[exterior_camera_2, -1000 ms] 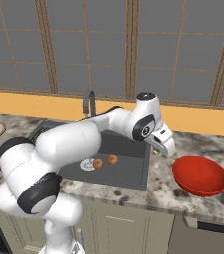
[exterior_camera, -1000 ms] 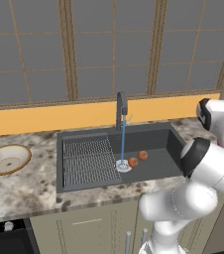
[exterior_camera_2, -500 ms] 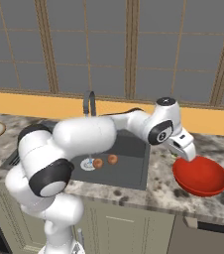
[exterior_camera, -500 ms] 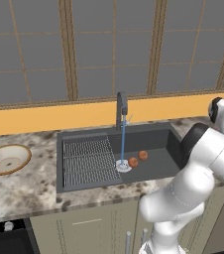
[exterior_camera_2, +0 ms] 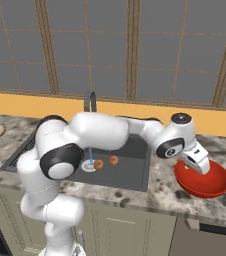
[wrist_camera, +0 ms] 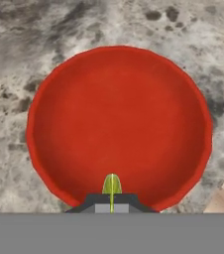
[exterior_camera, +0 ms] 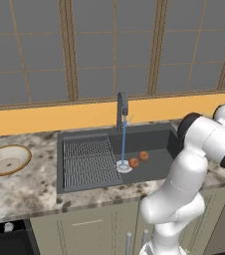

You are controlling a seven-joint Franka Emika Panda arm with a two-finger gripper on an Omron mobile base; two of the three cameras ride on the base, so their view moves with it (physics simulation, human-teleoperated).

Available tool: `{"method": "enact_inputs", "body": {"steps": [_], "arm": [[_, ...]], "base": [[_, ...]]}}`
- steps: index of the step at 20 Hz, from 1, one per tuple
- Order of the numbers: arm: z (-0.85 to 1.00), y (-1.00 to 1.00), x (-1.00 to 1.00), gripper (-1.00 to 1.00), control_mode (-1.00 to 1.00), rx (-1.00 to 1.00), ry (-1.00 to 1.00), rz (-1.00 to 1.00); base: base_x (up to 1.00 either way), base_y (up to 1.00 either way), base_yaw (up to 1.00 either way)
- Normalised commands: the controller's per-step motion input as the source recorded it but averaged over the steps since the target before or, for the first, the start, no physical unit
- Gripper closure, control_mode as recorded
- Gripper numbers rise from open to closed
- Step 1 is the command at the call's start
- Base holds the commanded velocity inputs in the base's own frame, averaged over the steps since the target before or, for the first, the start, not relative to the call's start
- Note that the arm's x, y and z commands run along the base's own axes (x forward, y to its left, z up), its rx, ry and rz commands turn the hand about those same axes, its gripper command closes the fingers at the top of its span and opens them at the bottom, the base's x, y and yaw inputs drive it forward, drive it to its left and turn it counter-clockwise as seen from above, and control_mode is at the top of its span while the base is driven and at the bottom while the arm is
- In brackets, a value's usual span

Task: Pick the onions from the sink and place them in one bowl. Place the lemon wedge in the other bowl. Then turn off the sink faucet.

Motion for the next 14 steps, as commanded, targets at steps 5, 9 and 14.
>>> {"method": "enact_inputs", "body": {"steps": [5, 9, 14], "arm": [[-0.26, -0.32, 0.02, 1.0, -1.0, 0.0, -0.01, 0.0], [-0.14, -0.4, 0.13, 1.0, -1.0, 0.01, 0.0, 0.0], [-0.27, -0.32, 0.35, -1.0, -1.0, 0.0, 0.0, 0.0]], "base": [[0.0, 0.0, 0.0], [0.0, 0.0, 0.0], [0.0, 0.0, 0.0]]}}
